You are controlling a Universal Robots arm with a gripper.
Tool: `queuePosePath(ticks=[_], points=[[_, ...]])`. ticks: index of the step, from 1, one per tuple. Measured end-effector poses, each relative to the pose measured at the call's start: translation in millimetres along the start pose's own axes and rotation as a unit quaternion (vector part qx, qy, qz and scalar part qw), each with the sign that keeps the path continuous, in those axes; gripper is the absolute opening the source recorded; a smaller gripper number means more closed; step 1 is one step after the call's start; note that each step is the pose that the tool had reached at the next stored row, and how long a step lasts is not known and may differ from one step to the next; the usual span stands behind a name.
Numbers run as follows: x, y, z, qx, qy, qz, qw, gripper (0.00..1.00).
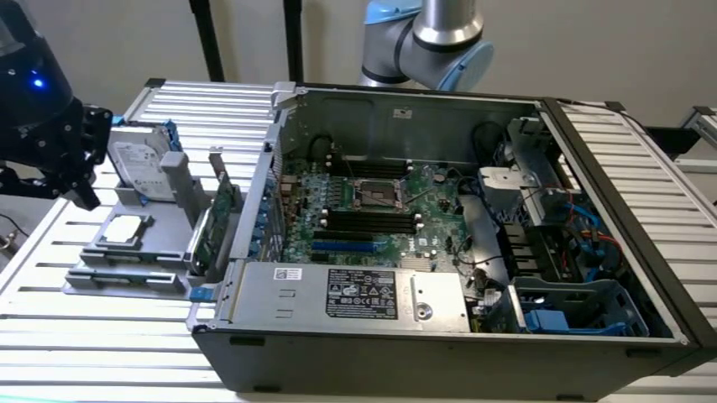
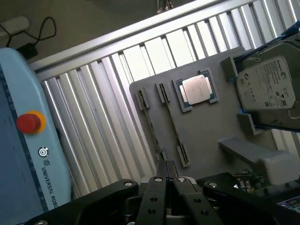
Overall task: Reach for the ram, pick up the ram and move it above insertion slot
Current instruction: 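Pick up the ram and move it above insertion slot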
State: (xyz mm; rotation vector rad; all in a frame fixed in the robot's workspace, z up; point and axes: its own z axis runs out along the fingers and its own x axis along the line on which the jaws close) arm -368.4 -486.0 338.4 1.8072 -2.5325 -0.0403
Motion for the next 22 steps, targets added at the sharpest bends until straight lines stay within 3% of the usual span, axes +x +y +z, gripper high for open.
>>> queuePosePath(ticks=[4, 7, 15, 17, 19, 22], points=[[0.0, -0.1, 3.2, 0.0004, 0.0014, -0.036, 0.9993, 0.11], [-0.1, -0.2, 5.5, 0.0006, 0.0025, -0.064, 0.9980, 0.11], [0.1, 0.3, 8.9, 0.0016, 0.0046, -0.127, 0.9919, 0.11], [0.1, 0.3, 8.9, 0.0017, 0.0046, -0.128, 0.9917, 0.12], [0.2, 0.4, 9.1, 0.0016, 0.0047, -0.128, 0.9917, 0.24], [0.4, 1.1, 13.1, 0.0016, 0.0047, -0.128, 0.9917, 0.30]])
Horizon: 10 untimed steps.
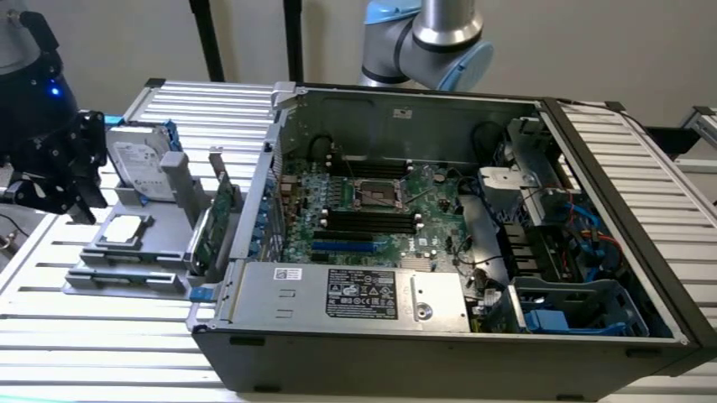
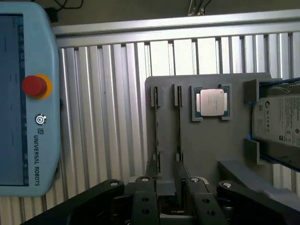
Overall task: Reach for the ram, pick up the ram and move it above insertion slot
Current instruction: 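Pick up the ram and move it above insertion slot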
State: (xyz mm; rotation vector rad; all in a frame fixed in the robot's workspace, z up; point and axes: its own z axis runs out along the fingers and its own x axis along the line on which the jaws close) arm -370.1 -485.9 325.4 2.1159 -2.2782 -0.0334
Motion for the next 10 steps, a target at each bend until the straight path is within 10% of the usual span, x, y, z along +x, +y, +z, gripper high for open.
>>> queuePosePath(ticks=[10], points=[[0.3, 4.7, 18.4, 0.0000, 0.0000, -0.001, 1.0000, 0.30]])
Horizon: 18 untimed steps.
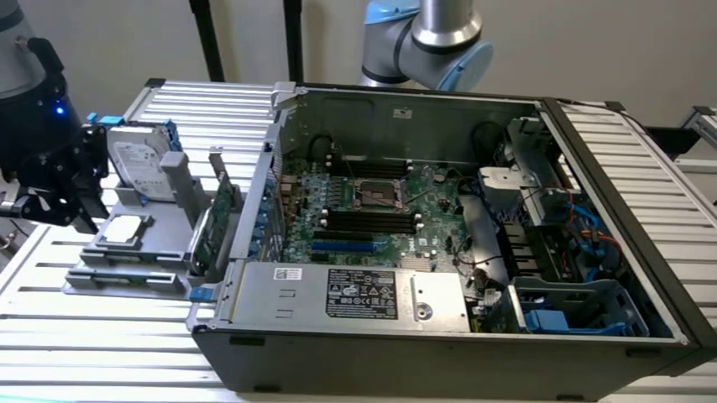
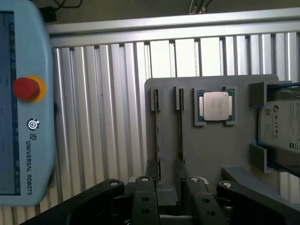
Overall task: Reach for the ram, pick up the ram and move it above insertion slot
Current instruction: 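Pick up the ram and move it above insertion slot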
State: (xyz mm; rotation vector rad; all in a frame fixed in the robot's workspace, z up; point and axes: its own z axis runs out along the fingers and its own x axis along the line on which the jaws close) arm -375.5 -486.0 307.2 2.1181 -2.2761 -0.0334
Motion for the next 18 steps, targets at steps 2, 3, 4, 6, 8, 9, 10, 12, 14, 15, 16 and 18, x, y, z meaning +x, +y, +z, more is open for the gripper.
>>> queuePosePath(ticks=[2, 3, 4, 6, 8, 9, 10, 12, 14, 15, 16, 18], points=[[0.0, 0.1, 3.6, 0.0000, 0.0000, -0.001, 1.0000, 0.30], [-0.1, 0.1, 5.4, 0.0000, 0.0000, -0.001, 1.0000, 0.30], [0.0, 0.2, 7.2, 0.0000, 0.0001, -0.001, 1.0000, 0.30], [-0.1, 0.2, 11.0, 0.0000, 0.0001, -0.002, 1.0000, 0.30], [-0.1, 0.2, 14.6, 0.0001, 0.0000, -0.002, 1.0000, 0.30], [-0.1, 0.3, 16.4, 0.0001, 0.0000, -0.002, 1.0000, 0.30], [-0.1, 0.2, 18.2, 0.0001, 0.0000, -0.002, 1.0000, 0.30], [-0.2, 0.3, 21.8, 0.0001, 0.0001, -0.002, 1.0000, 0.30], [-0.2, 0.3, 25.6, 0.0001, 0.0001, -0.002, 1.0000, 0.30], [-0.2, 0.2, 27.4, 0.0001, 0.0001, -0.002, 1.0000, 0.30], [-0.2, 0.2, 29.1, 0.0001, 0.0001, -0.002, 1.0000, 0.30], [-0.2, 0.0, 32.7, 0.0001, 0.0001, -0.002, 1.0000, 0.30]])
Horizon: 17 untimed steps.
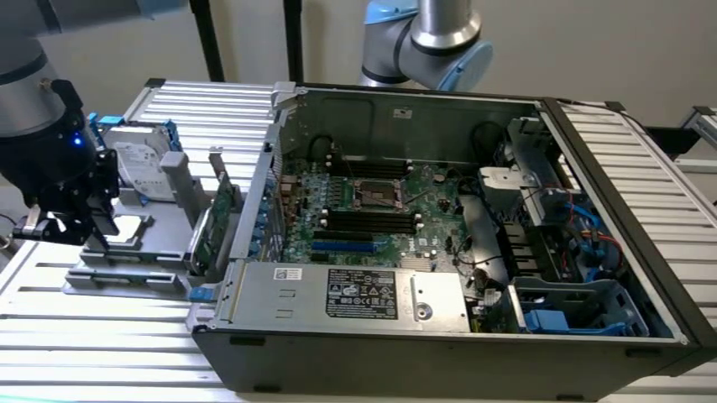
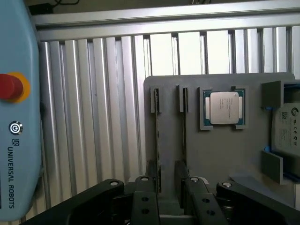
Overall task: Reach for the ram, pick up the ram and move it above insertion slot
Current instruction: 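Pick up the ram and move it above insertion slot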
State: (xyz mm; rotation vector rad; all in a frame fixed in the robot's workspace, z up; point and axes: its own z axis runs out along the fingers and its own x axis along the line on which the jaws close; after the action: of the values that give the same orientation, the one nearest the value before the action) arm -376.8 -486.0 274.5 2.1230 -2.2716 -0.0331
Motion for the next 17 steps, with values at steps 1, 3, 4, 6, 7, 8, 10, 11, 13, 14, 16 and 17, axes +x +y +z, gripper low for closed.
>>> queuePosePath(ticks=[1, 3, 4, 6, 7, 8, 10, 11, 13, 14, 16, 17], points=[[0.0, -0.1, 1.8, 0.0000, 0.0000, 0.000, 1.0000, 0.30], [0.0, -0.2, 5.5, 0.0000, 0.0000, 0.000, 1.0000, 0.30], [-0.1, -0.3, 7.3, 0.0000, 0.0000, 0.000, 1.0000, 0.30], [-0.1, -0.4, 10.9, 0.0000, 0.0000, 0.000, 1.0000, 0.30], [-0.1, -0.5, 12.7, 0.0000, 0.0000, 0.000, 1.0000, 0.30], [-0.1, -0.6, 14.5, 0.0000, 0.0000, 0.000, 1.0000, 0.30], [-0.1, -0.7, 18.3, 0.0000, 0.0000, 0.000, 1.0000, 0.30], [-0.1, -0.7, 20.1, 0.0000, 0.0000, -0.001, 1.0000, 0.30], [-0.1, -0.9, 23.7, 0.0000, 0.0000, -0.001, 1.0000, 0.30], [-0.1, -0.9, 25.5, 0.0000, 0.0000, -0.001, 1.0000, 0.30], [0.0, -1.1, 29.1, 0.0000, 0.0000, -0.001, 1.0000, 0.30], [0.1, -1.2, 30.9, 0.0000, 0.0001, -0.002, 1.0000, 0.30]])
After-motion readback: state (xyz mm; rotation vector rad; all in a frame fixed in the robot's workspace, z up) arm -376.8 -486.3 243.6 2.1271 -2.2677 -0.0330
